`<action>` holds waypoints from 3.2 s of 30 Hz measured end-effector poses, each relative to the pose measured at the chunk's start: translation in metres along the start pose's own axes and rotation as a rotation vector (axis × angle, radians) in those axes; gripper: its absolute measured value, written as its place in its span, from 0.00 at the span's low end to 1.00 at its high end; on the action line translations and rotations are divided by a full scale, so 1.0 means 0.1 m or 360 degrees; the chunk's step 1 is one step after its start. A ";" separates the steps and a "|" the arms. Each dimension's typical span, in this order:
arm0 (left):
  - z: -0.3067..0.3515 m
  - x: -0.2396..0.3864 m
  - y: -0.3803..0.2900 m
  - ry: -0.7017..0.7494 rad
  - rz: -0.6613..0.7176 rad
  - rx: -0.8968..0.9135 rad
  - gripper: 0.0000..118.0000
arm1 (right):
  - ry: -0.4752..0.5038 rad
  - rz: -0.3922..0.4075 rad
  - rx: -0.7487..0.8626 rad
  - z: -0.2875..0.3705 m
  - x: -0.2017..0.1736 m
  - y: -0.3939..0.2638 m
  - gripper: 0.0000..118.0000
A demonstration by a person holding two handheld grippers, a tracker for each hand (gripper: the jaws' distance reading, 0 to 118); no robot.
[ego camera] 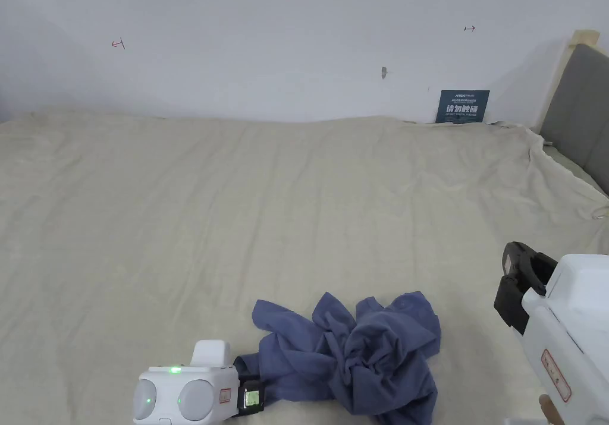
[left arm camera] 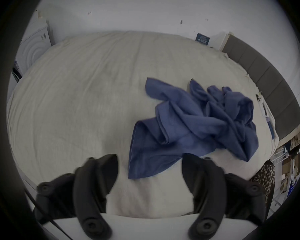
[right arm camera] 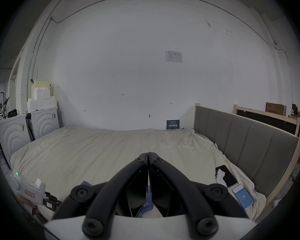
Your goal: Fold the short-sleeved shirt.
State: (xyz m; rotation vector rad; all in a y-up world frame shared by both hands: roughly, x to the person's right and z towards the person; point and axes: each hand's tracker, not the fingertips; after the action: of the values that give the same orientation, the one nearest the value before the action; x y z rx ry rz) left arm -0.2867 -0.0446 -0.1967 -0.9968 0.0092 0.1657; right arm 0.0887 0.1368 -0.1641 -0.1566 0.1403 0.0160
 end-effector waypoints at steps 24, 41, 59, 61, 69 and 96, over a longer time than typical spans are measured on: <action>0.19 0.09 0.19 -0.0126 -0.0094 0.0091 0.00 | 0.0066 -0.0212 -0.0428 -0.83 0.23 -0.39 0.01; 0.20 -0.06 0.48 -0.0291 -0.0046 0.0165 0.00 | 0.0032 -0.0186 -0.1258 -2.82 0.20 -1.53 0.45; 0.52 -0.29 0.55 -0.0428 0.0152 0.0314 0.00 | 0.0139 -0.0304 -0.0854 -2.08 0.54 -0.67 0.01; 0.64 -0.38 0.64 -0.0422 0.0175 0.0370 0.00 | 0.0124 -0.0286 -0.0743 -1.92 0.65 -0.34 0.01; 1.22 -0.74 1.36 -0.0253 0.0156 0.0664 0.00 | 0.0063 -0.0270 -0.0446 -1.51 1.02 0.70 0.01; 2.14 -0.86 3.92 0.0304 0.0036 0.1340 0.00 | -0.0167 -0.0238 0.0077 -2.49 0.73 2.06 0.01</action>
State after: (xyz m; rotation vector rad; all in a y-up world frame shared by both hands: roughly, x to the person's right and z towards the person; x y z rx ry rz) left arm -0.4421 0.3313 -0.3999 -0.1683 0.2464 0.0716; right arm 0.1214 0.3018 -0.4498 -0.1173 0.0237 -0.1280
